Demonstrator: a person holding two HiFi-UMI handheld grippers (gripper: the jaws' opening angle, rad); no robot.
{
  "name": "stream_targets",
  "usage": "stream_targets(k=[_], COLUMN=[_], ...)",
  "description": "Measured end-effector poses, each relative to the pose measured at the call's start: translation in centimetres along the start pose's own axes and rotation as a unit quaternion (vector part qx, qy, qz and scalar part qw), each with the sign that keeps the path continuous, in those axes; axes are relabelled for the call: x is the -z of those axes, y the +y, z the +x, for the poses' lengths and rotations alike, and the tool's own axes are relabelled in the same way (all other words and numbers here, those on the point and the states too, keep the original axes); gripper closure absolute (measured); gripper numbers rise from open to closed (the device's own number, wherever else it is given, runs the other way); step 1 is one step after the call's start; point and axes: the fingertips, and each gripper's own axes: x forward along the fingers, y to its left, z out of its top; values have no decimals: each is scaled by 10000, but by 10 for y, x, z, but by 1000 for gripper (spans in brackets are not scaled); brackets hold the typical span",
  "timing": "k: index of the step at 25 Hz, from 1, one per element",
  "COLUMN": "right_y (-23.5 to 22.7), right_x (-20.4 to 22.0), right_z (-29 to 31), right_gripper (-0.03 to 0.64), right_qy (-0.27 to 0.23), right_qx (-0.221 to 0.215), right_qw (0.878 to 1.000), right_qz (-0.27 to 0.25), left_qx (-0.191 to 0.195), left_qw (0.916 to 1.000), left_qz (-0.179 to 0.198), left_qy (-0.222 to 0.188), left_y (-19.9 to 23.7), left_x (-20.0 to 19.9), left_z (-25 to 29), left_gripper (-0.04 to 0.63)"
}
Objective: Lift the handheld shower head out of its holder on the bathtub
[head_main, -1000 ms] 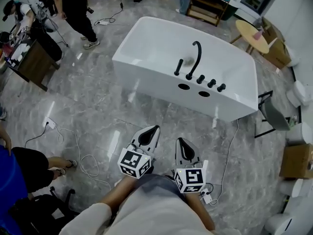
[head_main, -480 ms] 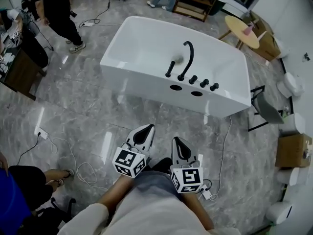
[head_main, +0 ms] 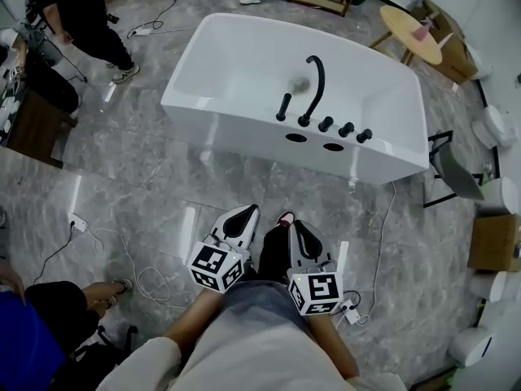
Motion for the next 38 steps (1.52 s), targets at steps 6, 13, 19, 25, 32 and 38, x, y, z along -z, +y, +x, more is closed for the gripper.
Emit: stream_targets(k=[6,13,19,25,32,38], right_y=[-46,-106,-148,-173,-183,-186], right_x=[-19,-34,-48,-52,-53,-57], right_z=[42,84,114,130,151,175], right_gripper=[595,595,595,595,595,595], right_qy=[29,219,256,258,258,411], right_qx=[-147,-391,-761,-937,-1060,-1191], right_qw=[9998,9986,9961,9936,9902,9891], right_qz=[154,274,371,584,872,760], left_qx=[-90,-102,-367,-548,-641,-481], left_qw=[9998,9987,9976,9956,9945,9958], left_qz=[32,18,31,235,304,279], left_qy=[197,494,591,719,776,729], left_y=[13,11,13,18,30,44], left_x=[-13,-18,-28,-32,-45,-49], left_z=[60,141,197,223,238,262], left_gripper=[591,591,591,591,591,591])
